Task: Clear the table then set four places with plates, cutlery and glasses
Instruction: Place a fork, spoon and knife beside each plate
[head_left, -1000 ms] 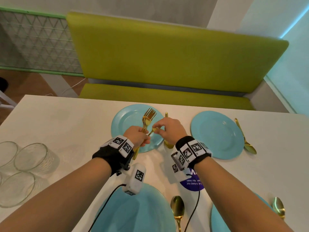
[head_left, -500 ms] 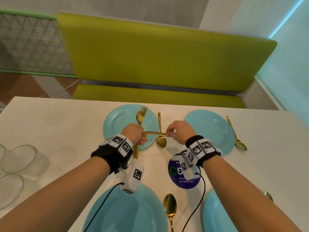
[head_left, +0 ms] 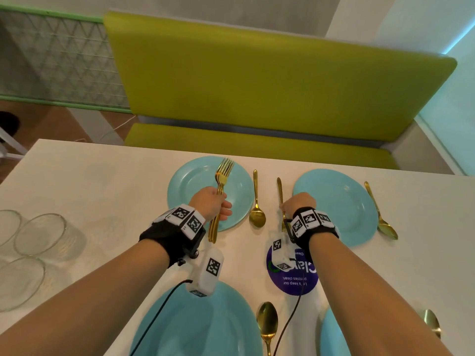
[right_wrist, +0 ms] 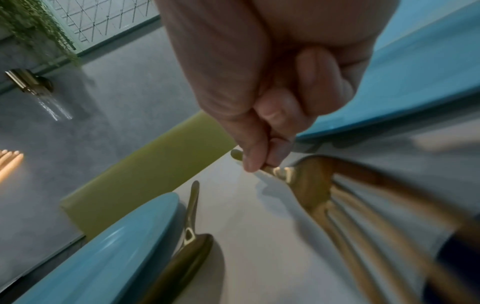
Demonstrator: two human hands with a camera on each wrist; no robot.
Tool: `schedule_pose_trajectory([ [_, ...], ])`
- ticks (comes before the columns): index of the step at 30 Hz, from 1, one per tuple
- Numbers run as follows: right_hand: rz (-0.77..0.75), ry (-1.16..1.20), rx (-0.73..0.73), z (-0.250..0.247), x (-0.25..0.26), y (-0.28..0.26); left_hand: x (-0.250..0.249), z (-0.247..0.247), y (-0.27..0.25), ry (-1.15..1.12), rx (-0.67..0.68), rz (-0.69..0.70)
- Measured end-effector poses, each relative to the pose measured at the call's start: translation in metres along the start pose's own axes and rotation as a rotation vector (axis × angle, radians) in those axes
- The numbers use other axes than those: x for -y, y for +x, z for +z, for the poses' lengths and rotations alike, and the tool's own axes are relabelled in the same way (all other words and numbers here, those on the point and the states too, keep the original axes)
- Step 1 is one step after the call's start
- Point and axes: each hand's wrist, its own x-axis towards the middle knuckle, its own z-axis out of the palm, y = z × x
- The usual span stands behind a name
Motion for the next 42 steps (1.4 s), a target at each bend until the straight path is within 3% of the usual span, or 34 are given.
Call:
schedule_pose_trajectory([
  [7,0.054,0.083,-0.024,0.003,0.000,0.004,-0.004,-0.006,0.004,-0.008,-0.020,0.002],
  [13,0.078,0.348,-0.087,0.002,-0.012,0.007,-0.003,-0.005,0.005,-0.003,-0.025,0.003],
  [31,0.053,0.360,-0.121,0.001,-0.019,0.022,0.003,0.005,0.003,-0.017,-0.065,-0.003],
  [36,-0.070,0.324,-0.101,-0.004,-0.005,0.001,0.009,0.005,-0.007,-0.020,-0.082,0.011],
  [42,-0.341,0.282,-0.049,0.000,0.026,-0.069,0.013,-0.003,-0.029,0.000,-0.037,0.021],
])
